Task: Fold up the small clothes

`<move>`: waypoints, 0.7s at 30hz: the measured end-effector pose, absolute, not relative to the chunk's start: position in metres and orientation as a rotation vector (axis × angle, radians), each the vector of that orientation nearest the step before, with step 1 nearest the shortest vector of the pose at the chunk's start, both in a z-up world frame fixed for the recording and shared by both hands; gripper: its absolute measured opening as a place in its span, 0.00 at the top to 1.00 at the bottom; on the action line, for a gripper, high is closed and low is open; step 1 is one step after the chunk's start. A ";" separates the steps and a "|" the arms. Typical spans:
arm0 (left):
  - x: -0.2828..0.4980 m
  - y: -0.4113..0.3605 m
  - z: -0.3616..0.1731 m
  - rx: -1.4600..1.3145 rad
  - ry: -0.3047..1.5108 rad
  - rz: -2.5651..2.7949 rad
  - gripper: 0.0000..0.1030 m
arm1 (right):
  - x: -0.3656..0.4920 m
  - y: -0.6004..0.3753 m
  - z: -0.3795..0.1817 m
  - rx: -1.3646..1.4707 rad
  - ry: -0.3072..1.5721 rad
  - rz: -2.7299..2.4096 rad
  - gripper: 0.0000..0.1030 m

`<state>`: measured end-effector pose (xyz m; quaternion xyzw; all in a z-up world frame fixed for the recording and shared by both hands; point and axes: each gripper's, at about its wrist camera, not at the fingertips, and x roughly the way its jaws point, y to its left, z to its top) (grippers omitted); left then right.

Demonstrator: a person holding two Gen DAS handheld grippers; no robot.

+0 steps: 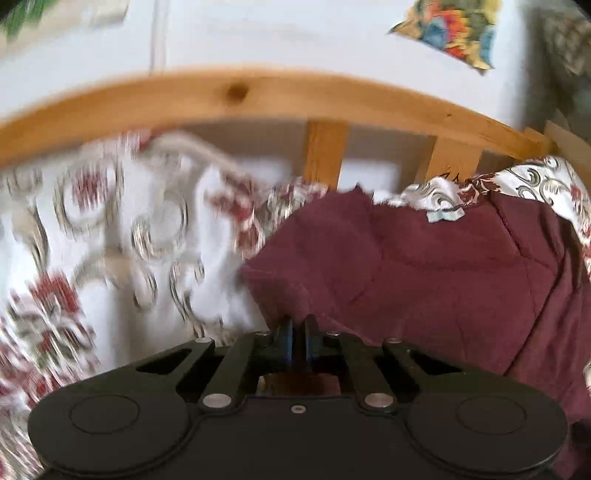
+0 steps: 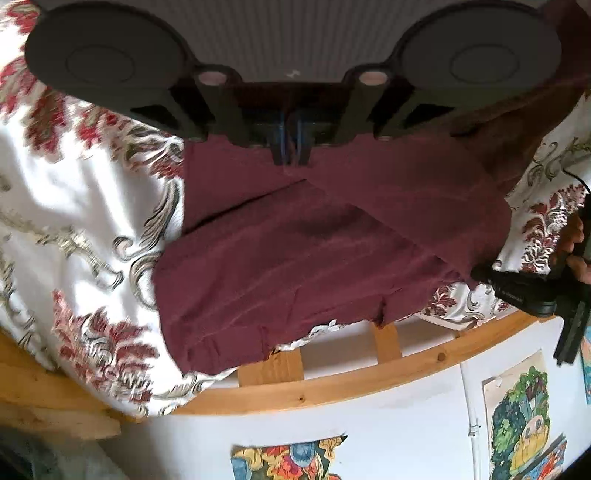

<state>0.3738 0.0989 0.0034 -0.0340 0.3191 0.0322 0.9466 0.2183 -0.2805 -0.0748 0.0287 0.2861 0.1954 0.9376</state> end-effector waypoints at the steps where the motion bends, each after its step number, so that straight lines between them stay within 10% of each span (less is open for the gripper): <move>1: 0.374 0.094 0.005 -0.047 0.648 0.079 0.94 | 0.216 -0.280 -0.072 0.045 0.575 0.385 0.94; 11: 0.342 0.118 -0.004 -0.220 0.644 0.064 0.41 | 0.220 -0.290 -0.076 0.052 0.622 0.315 0.93; 21: 0.320 0.140 -0.045 -0.374 0.746 0.029 0.68 | 0.219 -0.286 -0.080 0.027 0.621 0.315 0.92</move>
